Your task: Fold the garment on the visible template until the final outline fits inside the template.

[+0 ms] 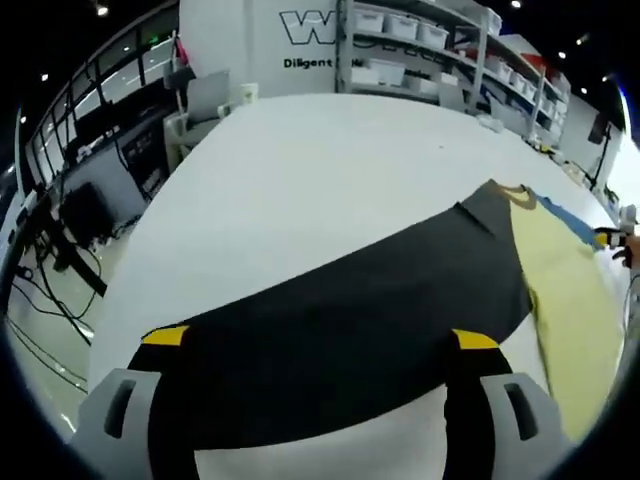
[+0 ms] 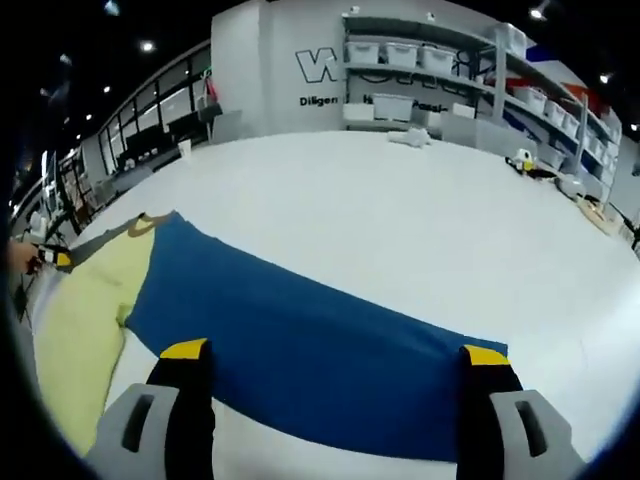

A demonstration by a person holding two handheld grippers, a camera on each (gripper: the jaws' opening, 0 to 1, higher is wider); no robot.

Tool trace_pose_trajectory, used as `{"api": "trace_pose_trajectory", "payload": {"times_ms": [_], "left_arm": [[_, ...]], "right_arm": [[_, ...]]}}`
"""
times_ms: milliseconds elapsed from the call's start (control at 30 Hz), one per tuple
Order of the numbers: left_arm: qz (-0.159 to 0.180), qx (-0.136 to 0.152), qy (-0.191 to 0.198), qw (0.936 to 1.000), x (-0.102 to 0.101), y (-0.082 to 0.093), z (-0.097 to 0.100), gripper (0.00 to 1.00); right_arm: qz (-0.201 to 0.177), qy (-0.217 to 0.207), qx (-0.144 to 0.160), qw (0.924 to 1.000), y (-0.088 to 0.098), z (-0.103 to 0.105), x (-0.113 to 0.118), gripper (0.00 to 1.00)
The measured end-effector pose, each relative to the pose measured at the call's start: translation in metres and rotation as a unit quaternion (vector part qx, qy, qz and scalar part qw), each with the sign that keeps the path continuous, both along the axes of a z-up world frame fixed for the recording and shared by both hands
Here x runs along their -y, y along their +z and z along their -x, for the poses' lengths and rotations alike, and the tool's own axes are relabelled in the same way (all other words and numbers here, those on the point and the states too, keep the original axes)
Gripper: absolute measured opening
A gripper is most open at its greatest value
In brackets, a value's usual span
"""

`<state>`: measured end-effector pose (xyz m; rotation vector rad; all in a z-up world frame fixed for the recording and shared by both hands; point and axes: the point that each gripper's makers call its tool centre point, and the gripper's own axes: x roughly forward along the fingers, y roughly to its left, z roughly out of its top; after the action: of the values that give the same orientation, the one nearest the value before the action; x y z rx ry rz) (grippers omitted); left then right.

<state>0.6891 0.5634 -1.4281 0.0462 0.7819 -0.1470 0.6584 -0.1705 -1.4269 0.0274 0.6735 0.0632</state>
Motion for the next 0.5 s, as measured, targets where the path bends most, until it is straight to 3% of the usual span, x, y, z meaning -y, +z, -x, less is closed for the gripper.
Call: {"api": "trace_pose_trajectory", "payload": {"times_ms": [167,267,300,333,400,500], "left_arm": [[-0.012,-0.03,0.024,0.9992,-0.018,-0.006,0.016,1.0],[-0.018,-0.052,0.021,0.9983,-0.025,-0.017,0.033,1.0],[-0.009,-0.016,0.032,0.9993,-0.025,-0.015,0.023,1.0],[-0.009,-0.023,0.027,0.9993,-0.022,-0.017,0.025,1.0],[-0.008,-0.023,0.027,0.9993,-0.026,-0.011,0.028,1.0],[-0.013,-0.032,0.028,0.999,-0.032,-0.009,0.022,1.0]], "right_arm": [[0.006,-0.041,-0.021,0.9989,-0.007,0.017,0.028,0.99],[0.008,-0.04,-0.032,0.9986,-0.014,0.024,0.029,0.99],[0.011,-0.037,-0.05,0.998,-0.021,0.03,0.029,0.99],[0.036,-0.019,-0.056,0.9976,-0.023,0.033,0.031,0.99],[0.022,-0.031,-0.047,0.9982,-0.023,0.031,0.032,0.99],[0.023,-0.035,-0.058,0.9975,-0.021,0.032,0.035,0.98]]}}
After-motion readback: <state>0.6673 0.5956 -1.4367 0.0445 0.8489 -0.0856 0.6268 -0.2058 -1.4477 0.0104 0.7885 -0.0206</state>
